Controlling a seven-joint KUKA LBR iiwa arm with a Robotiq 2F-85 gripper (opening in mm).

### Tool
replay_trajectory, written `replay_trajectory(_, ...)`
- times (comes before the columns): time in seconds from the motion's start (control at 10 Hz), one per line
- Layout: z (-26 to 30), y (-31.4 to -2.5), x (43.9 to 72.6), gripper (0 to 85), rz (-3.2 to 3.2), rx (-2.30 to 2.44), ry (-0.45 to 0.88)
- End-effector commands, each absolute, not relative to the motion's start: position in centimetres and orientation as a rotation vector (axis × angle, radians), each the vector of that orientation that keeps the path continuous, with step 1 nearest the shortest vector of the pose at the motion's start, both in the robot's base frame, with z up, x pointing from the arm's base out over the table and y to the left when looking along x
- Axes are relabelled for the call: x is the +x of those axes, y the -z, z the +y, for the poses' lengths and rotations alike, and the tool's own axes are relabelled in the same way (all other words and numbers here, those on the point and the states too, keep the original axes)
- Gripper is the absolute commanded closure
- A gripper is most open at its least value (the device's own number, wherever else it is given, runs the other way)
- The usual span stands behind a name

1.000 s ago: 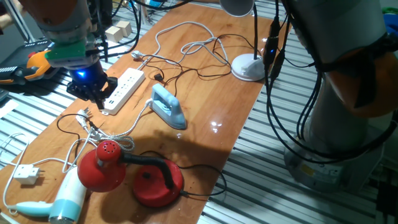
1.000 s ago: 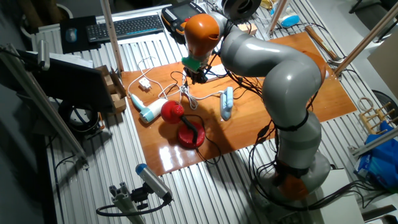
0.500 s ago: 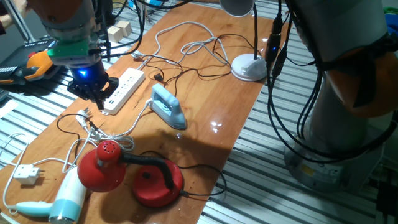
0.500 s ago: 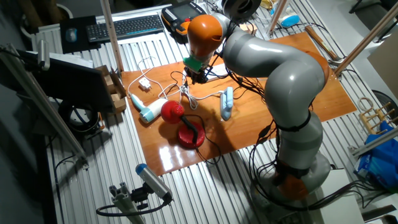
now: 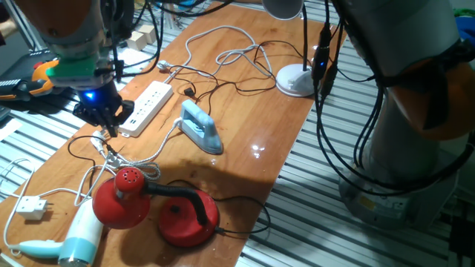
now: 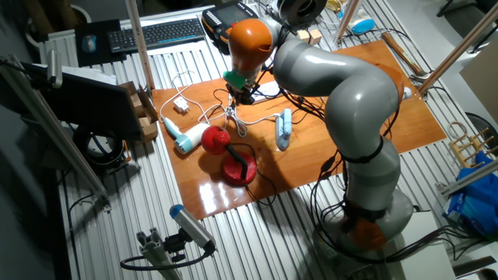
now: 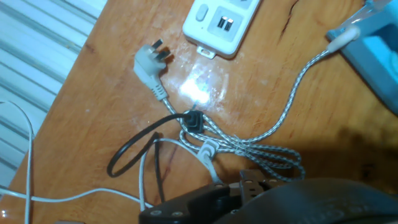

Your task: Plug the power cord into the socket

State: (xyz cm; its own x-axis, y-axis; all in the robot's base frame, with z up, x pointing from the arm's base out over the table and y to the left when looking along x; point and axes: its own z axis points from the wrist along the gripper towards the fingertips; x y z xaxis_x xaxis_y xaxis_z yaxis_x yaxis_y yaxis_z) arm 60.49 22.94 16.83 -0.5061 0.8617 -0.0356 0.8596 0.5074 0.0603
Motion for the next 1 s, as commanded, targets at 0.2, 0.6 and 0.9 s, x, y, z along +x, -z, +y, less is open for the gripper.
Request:
replay_trajectory(0.2, 23.07, -16.59, 61.06, 85.0, 2.668, 1.56, -0.057)
replay_trajectory(0.6, 22.84, -16.2, 61.06, 34.0, 2.619, 1.591, -0.082)
replay_trajectory(0.9, 22.87, -16.14, 61.17, 34.0, 2.528, 1.739, -0.082)
